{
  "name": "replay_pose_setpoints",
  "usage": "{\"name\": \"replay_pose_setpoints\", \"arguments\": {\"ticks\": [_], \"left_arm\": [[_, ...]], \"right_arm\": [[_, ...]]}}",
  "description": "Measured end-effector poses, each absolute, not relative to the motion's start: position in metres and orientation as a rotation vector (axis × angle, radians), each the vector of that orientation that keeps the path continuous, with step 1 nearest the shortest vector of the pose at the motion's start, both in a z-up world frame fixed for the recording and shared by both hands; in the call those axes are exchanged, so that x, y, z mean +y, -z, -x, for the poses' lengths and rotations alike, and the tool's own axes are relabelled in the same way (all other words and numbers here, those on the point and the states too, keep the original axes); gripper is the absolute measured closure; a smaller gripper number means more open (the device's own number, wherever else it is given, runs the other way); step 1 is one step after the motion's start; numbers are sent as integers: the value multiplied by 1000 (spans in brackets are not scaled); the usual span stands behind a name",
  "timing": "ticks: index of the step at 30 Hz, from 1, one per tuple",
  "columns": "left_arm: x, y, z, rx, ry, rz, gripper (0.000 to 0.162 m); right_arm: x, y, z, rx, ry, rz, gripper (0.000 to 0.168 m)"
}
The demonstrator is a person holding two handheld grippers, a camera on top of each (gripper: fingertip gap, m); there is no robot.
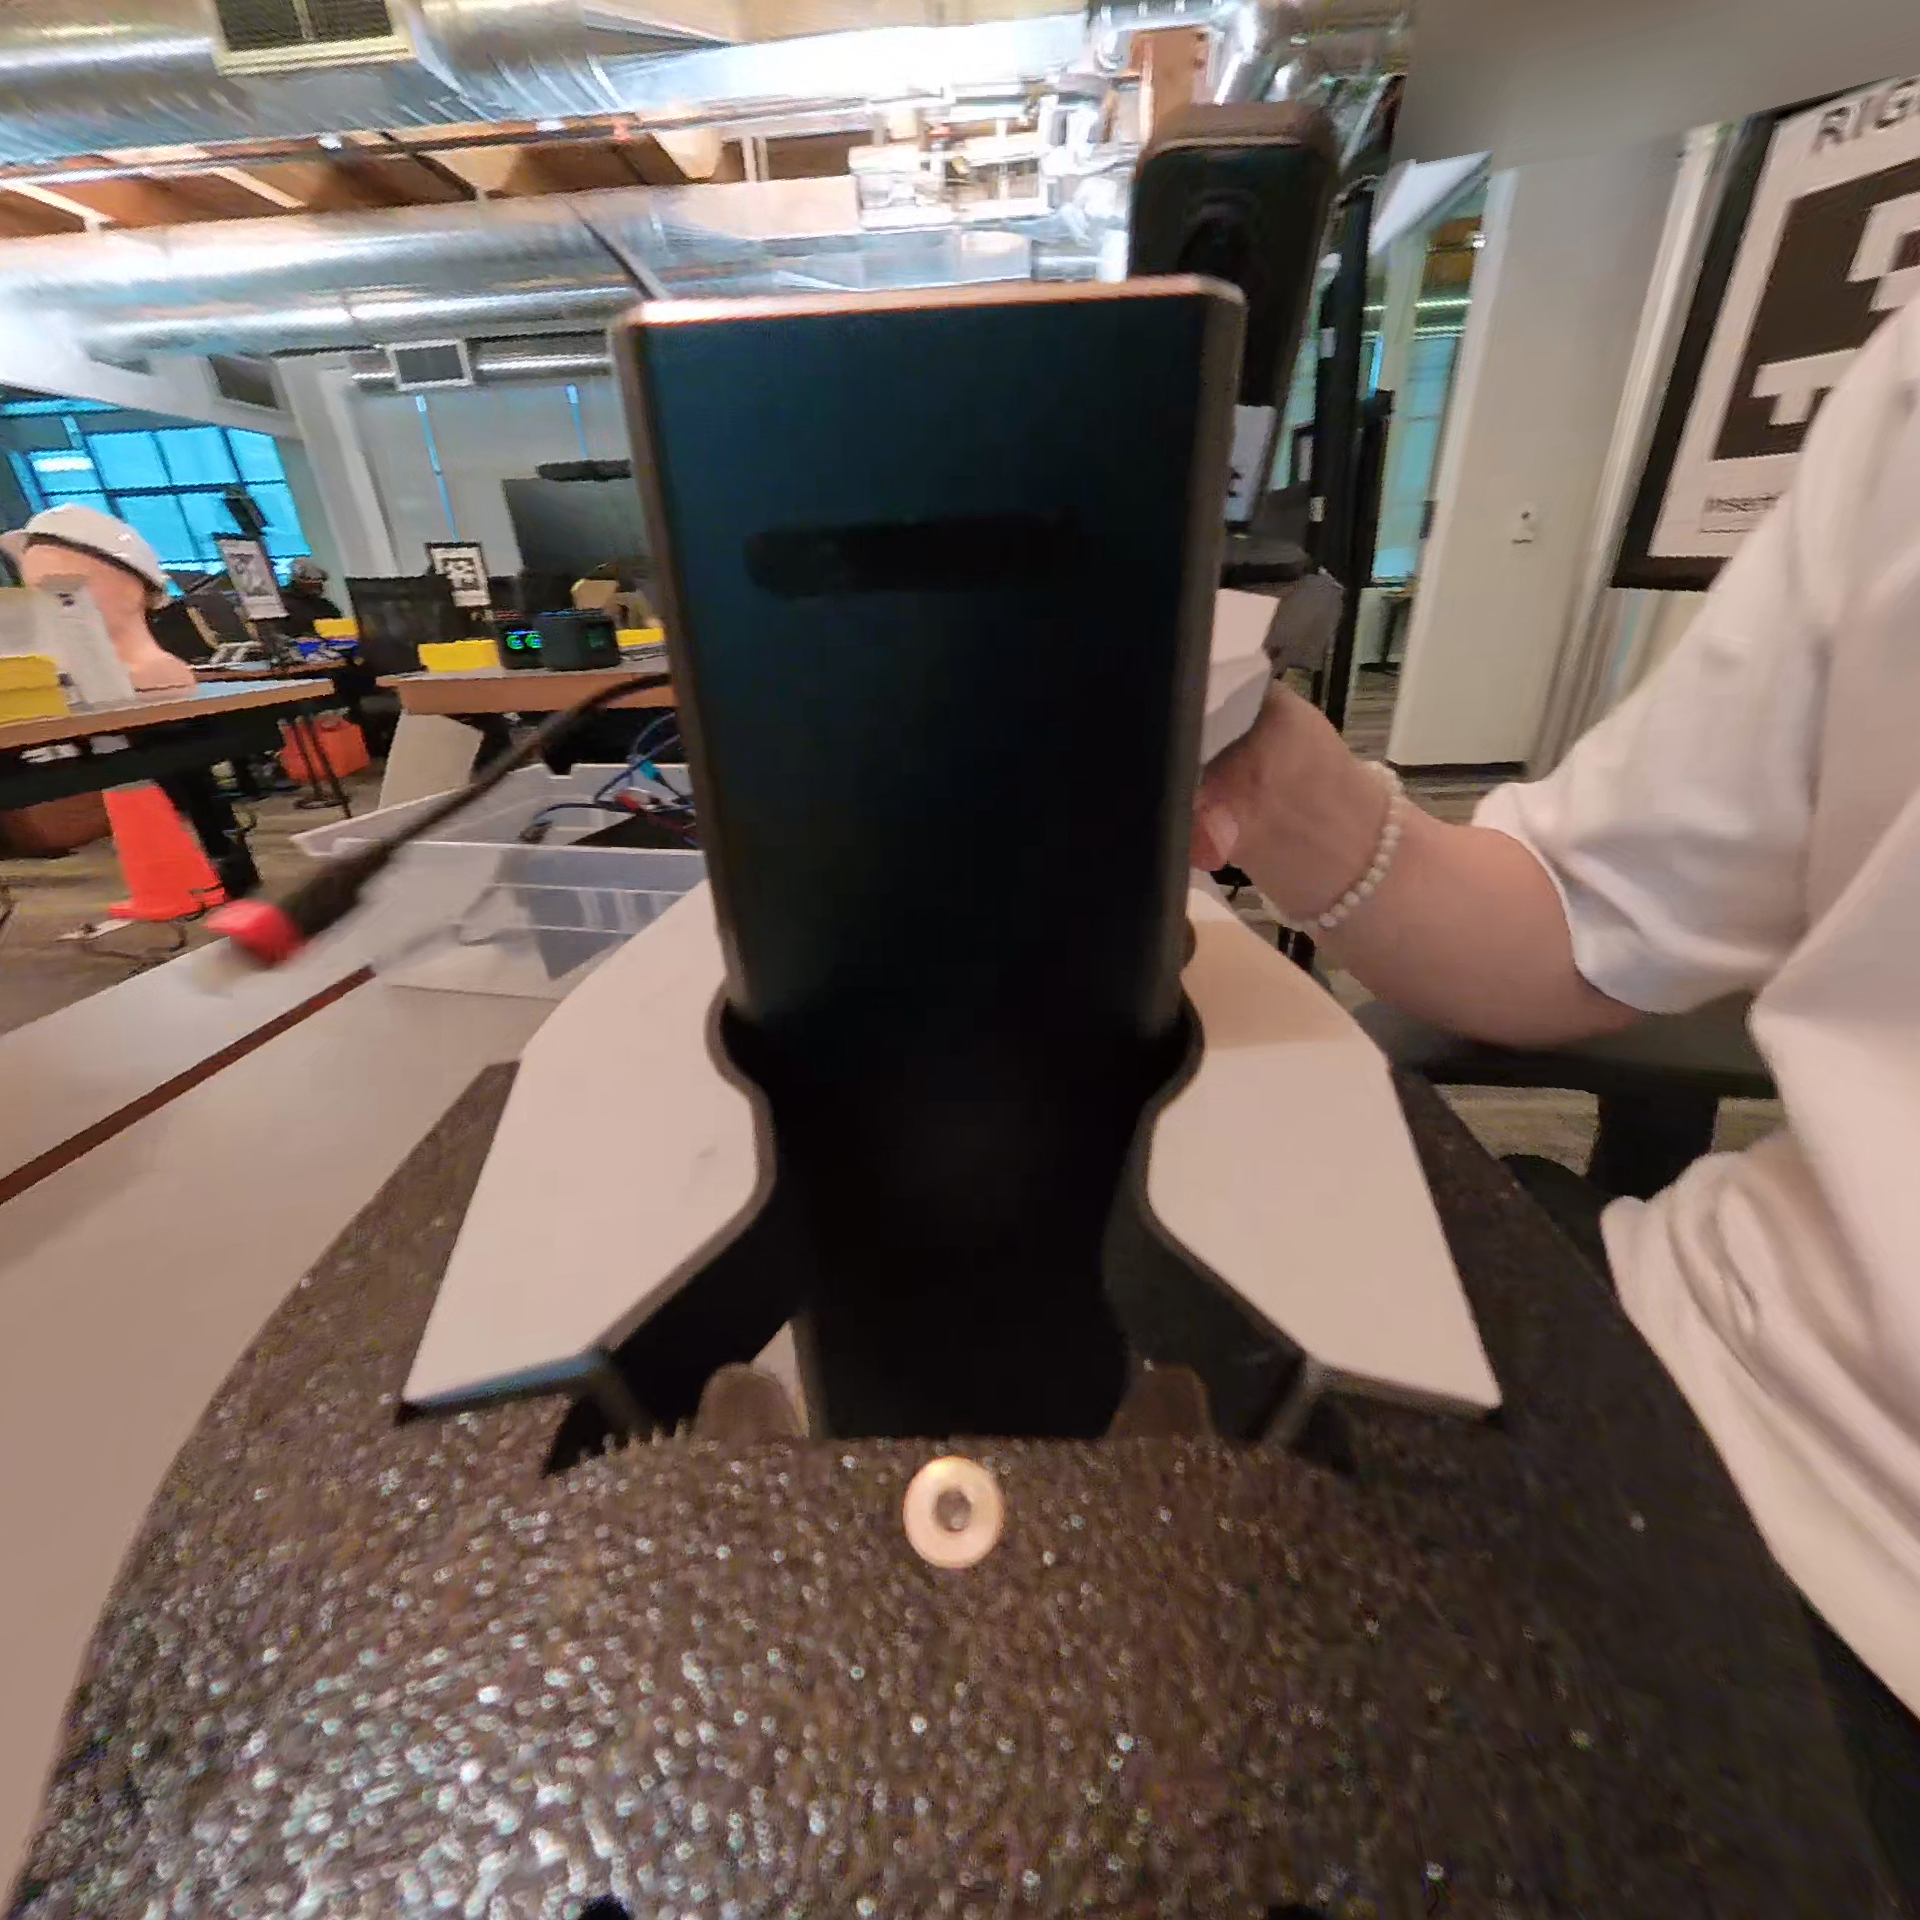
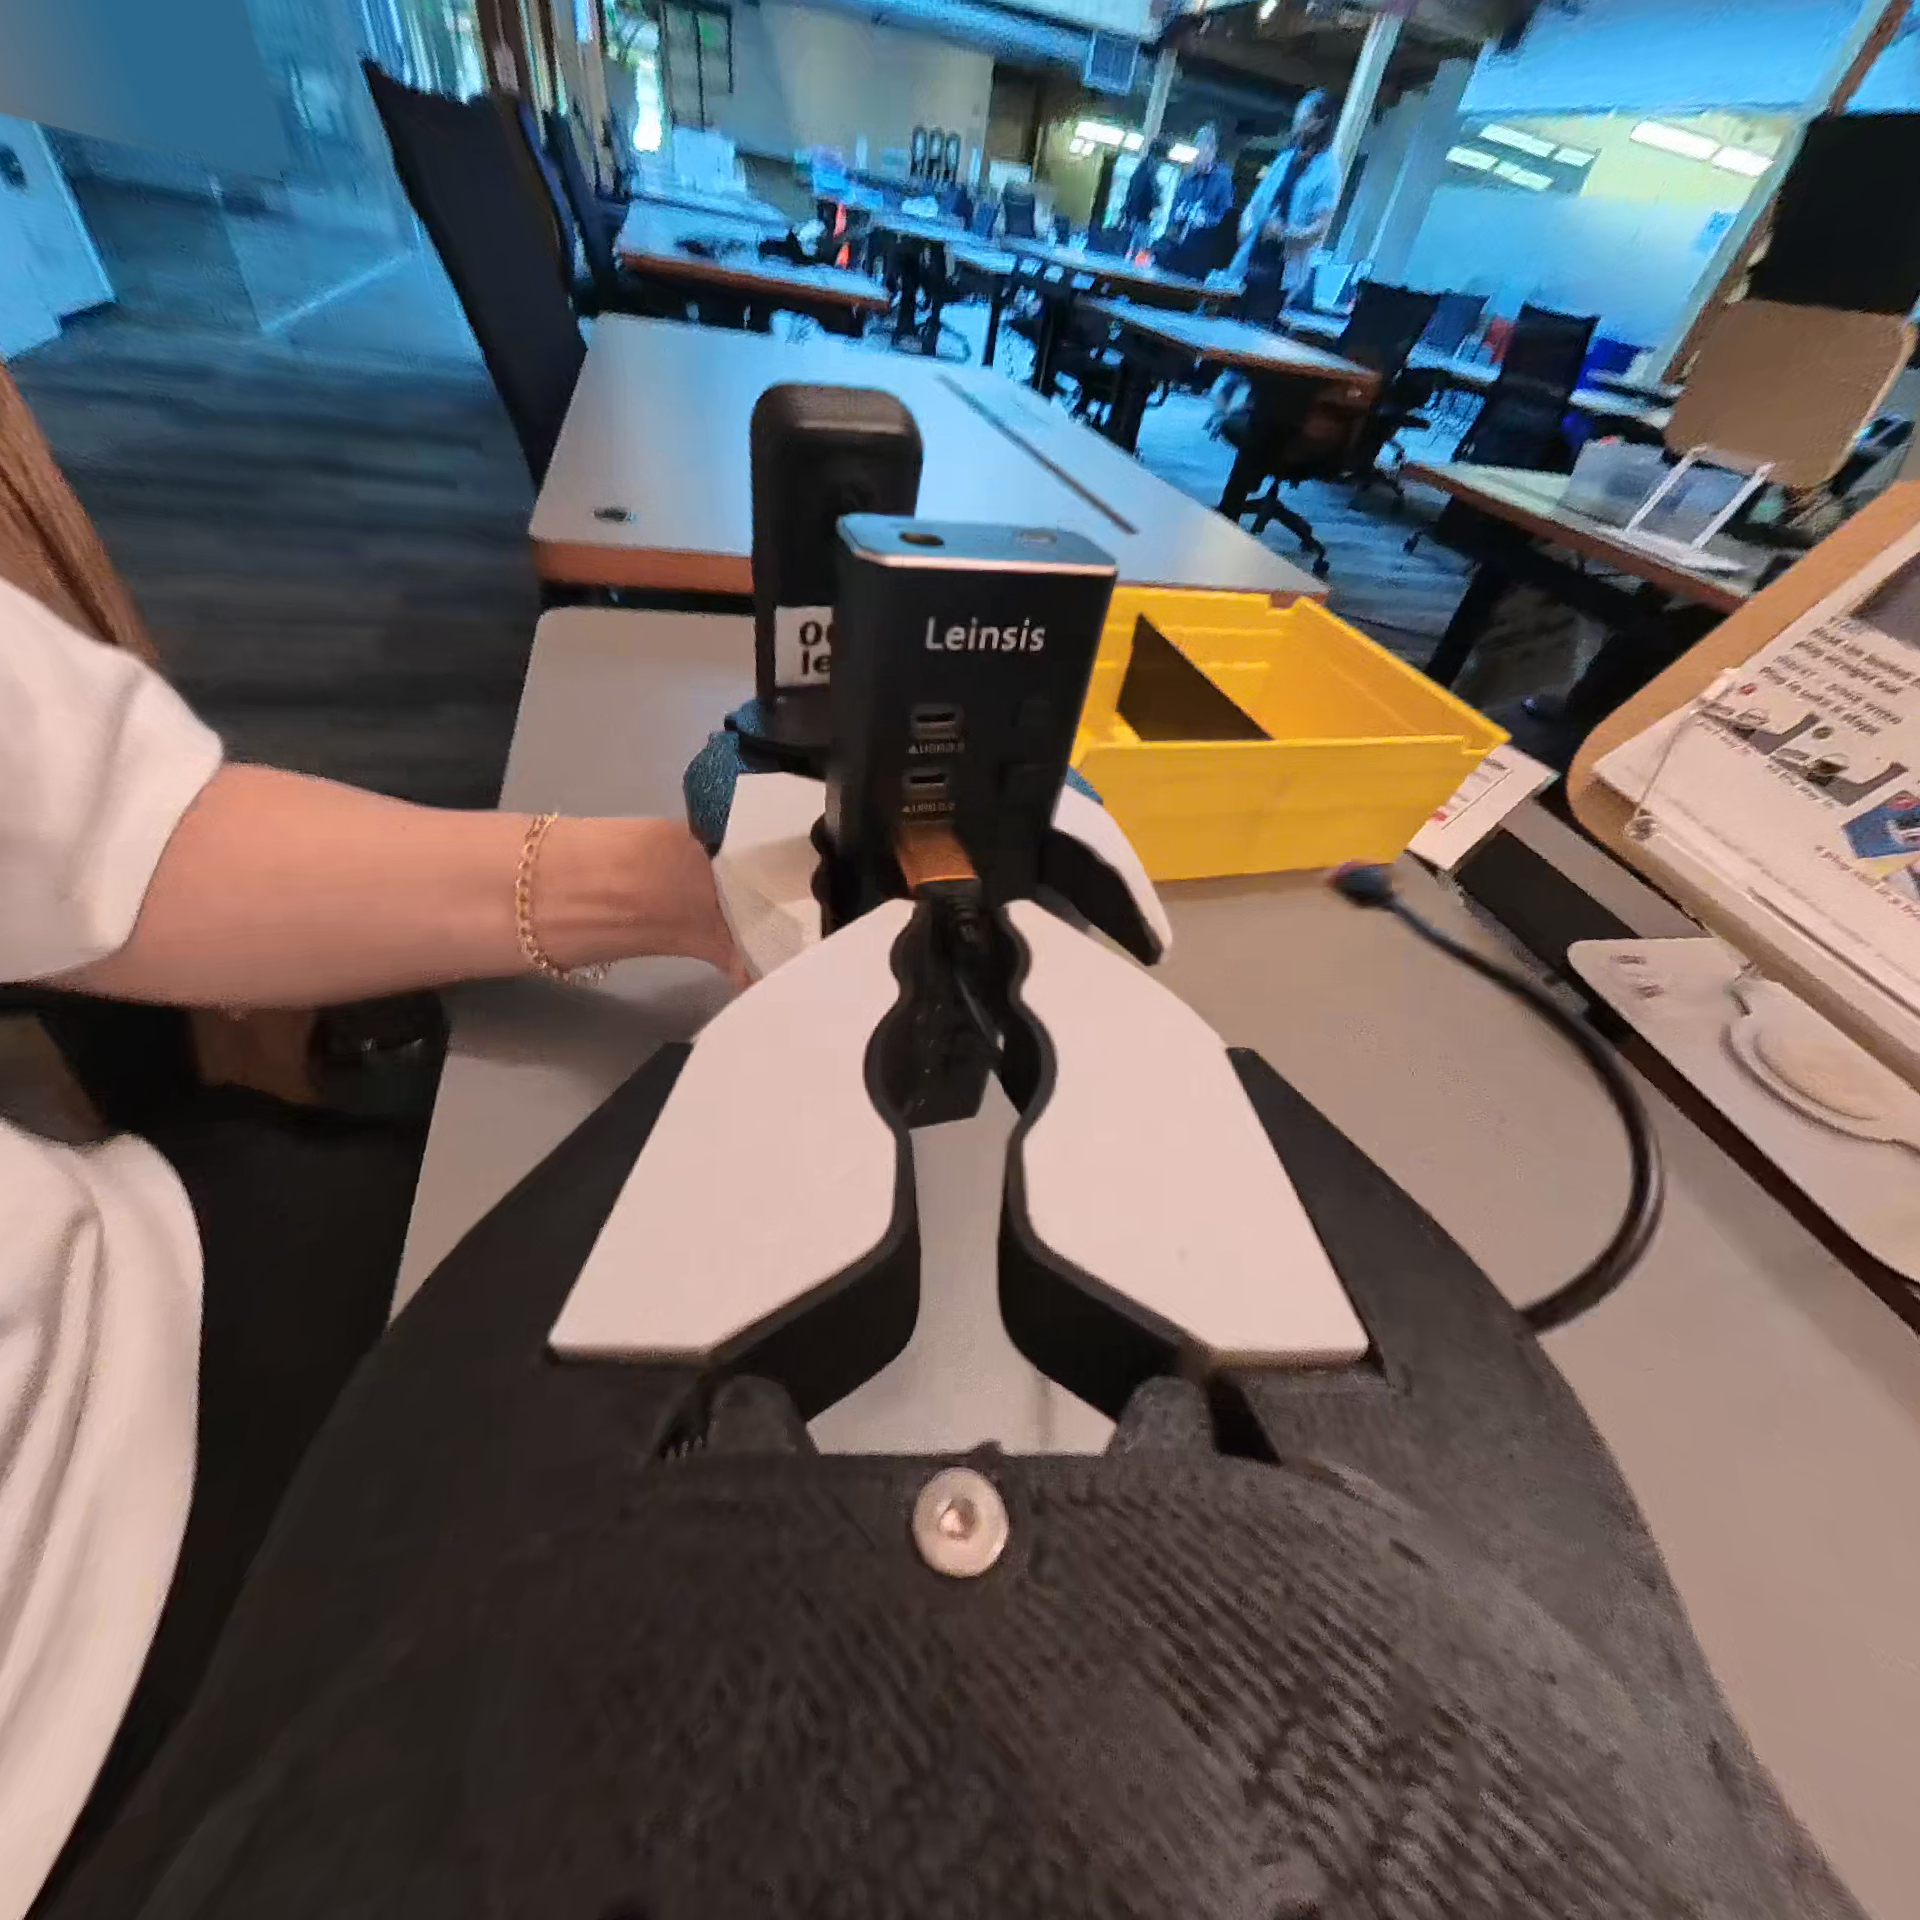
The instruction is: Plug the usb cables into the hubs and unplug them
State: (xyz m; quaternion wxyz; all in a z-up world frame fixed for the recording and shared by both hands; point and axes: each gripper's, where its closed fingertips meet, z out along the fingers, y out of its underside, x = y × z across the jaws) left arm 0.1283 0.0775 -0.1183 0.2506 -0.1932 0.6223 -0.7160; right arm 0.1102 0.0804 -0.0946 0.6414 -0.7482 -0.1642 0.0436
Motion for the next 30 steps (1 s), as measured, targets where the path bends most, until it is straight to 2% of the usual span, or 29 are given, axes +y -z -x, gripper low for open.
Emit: {"name": "replay_pose_setpoints", "arguments": {"ticks": [5, 11, 12, 15, 24, 30], "left_arm": [[73, 123, -124, 1735, 1931, 488, 90], [68, 126, -123, 1744, 1956, 474, 90], [68, 127, -123, 1746, 1962, 473, 90], [67, 129, -122, 1748, 1973, 472, 90], [67, 134, -121, 1712, 2061, 458, 91], [69, 150, -128, 1848, 1939, 549, 91]], "right_arm": [[77, 81, -105, -374, -154, 1613, 162], [81, 107, -107, -413, -122, 1764, 136], [82, 110, -106, -416, -127, 1779, 136], [82, 113, -101, -441, -171, 1775, 157], [82, 120, -104, -396, -350, 1787, 160], [84, 126, -109, -399, -304, 1812, 160]]}}
